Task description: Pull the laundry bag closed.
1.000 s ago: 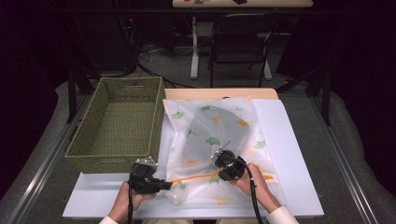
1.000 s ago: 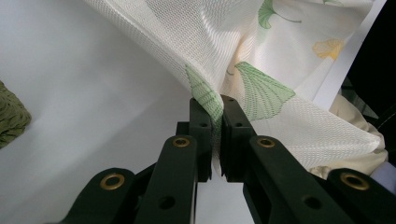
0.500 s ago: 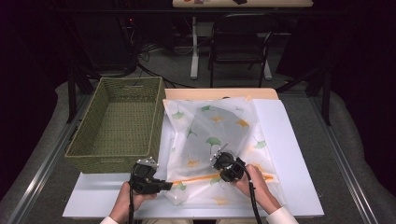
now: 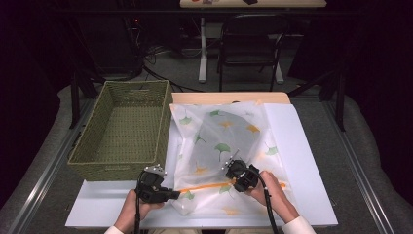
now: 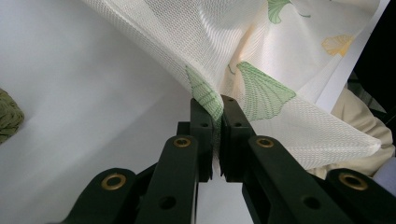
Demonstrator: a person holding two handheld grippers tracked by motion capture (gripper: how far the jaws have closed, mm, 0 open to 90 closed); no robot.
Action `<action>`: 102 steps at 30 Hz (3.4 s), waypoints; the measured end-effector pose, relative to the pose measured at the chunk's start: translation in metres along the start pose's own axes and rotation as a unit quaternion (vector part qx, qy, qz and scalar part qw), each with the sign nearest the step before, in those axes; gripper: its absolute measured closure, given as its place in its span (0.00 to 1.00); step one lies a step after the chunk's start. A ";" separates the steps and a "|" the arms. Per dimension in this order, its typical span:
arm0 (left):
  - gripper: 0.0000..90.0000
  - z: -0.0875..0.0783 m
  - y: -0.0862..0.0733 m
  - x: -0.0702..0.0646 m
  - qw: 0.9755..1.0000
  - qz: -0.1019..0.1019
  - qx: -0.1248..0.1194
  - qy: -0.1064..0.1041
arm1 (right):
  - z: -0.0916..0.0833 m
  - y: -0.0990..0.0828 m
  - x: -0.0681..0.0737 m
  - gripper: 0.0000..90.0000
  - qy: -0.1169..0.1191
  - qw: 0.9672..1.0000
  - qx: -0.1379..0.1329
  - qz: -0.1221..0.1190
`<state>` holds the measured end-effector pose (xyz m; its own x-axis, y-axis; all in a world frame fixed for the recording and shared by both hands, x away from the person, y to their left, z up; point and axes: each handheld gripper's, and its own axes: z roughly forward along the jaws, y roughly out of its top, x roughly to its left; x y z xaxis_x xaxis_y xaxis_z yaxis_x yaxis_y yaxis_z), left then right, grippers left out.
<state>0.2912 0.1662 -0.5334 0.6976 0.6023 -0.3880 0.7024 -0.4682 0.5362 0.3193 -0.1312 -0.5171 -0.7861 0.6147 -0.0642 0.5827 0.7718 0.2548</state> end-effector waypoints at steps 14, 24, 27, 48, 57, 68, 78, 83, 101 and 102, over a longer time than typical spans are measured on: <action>0.95 0.000 0.000 -0.001 1.000 0.001 0.001 0.004 | 0.012 0.011 0.000 0.87 0.001 1.000 0.021 0.020; 0.95 0.001 0.000 -0.001 1.000 0.001 0.002 0.004 | 0.014 0.015 -0.004 0.85 0.024 0.997 0.024 0.064; 0.95 0.001 0.000 -0.001 1.000 0.000 0.001 0.004 | 0.014 0.015 -0.002 0.92 0.021 0.998 0.022 0.052; 0.96 0.003 0.001 -0.002 1.000 0.003 0.011 0.008 | 0.004 0.005 0.000 0.98 -0.005 0.999 0.006 0.033; 0.96 0.003 0.001 -0.003 1.000 0.010 0.012 0.007 | 0.005 0.005 0.004 0.94 0.004 1.000 0.023 0.000; 0.96 0.003 0.001 -0.002 1.000 0.010 0.013 0.005 | 0.000 0.007 0.002 0.96 0.016 1.000 0.013 0.000; 0.96 0.003 0.001 -0.002 1.000 0.011 0.013 0.005 | -0.004 0.004 -0.002 0.84 0.022 1.000 0.017 0.010; 0.96 0.003 0.001 -0.002 1.000 0.012 0.014 0.005 | -0.018 -0.005 -0.006 0.84 0.015 1.000 0.007 0.021; 0.96 0.003 0.001 -0.002 1.000 0.010 0.014 0.006 | 0.011 0.002 -0.003 0.84 0.007 1.000 0.013 0.017; 0.96 0.003 0.001 -0.002 1.000 0.010 0.014 0.006 | 0.011 0.003 -0.003 0.85 0.009 1.000 0.013 0.019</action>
<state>0.2904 0.1626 -0.5345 0.7095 0.6005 -0.3689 0.6925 -0.4970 0.5229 0.3259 -0.1294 -0.5270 -0.7663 0.6414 -0.0368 0.6178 0.7515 0.2316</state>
